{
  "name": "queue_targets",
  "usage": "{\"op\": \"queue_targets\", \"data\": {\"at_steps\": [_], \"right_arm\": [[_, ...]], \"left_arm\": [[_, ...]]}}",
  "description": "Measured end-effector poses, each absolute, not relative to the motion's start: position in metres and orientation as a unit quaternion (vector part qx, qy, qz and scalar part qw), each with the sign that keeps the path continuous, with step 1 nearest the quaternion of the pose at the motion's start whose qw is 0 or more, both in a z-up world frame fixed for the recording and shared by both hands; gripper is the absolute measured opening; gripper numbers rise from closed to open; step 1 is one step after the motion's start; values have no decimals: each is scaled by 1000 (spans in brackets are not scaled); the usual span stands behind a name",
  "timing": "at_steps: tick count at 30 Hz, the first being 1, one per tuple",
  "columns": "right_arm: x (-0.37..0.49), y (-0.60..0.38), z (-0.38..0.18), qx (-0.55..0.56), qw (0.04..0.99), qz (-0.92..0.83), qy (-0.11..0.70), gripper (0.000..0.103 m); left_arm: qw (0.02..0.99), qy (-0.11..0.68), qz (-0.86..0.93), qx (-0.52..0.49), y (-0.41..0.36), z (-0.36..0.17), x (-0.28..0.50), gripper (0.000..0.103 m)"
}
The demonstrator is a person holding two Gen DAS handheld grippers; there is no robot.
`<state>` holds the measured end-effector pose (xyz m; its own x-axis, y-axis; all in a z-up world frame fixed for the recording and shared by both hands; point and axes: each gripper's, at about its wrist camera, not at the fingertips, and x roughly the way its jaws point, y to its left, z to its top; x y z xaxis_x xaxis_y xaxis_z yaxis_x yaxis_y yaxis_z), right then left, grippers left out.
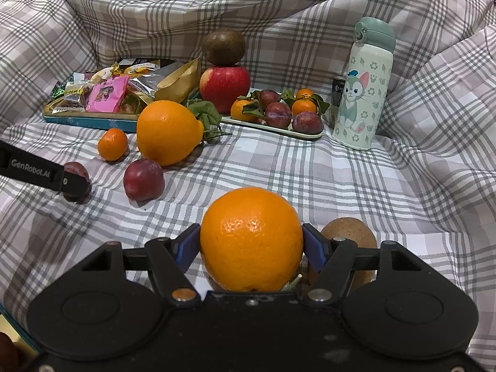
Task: Organize fruits
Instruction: 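Grasp a red plum with the left tool while the right tool holds the orange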
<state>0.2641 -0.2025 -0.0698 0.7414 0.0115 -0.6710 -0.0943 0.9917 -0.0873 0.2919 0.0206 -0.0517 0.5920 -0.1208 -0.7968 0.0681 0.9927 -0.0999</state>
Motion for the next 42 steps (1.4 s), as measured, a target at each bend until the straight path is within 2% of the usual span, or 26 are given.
{"op": "queue_targets", "data": {"at_steps": [26, 42], "right_arm": [[260, -201, -68, -61, 931, 32, 358, 71], [247, -195, -62, -30, 924, 61, 377, 70]], "left_arm": [[888, 456, -51, -46, 13, -59, 326, 51], [895, 436, -82, -52, 18, -38, 292, 49]]}}
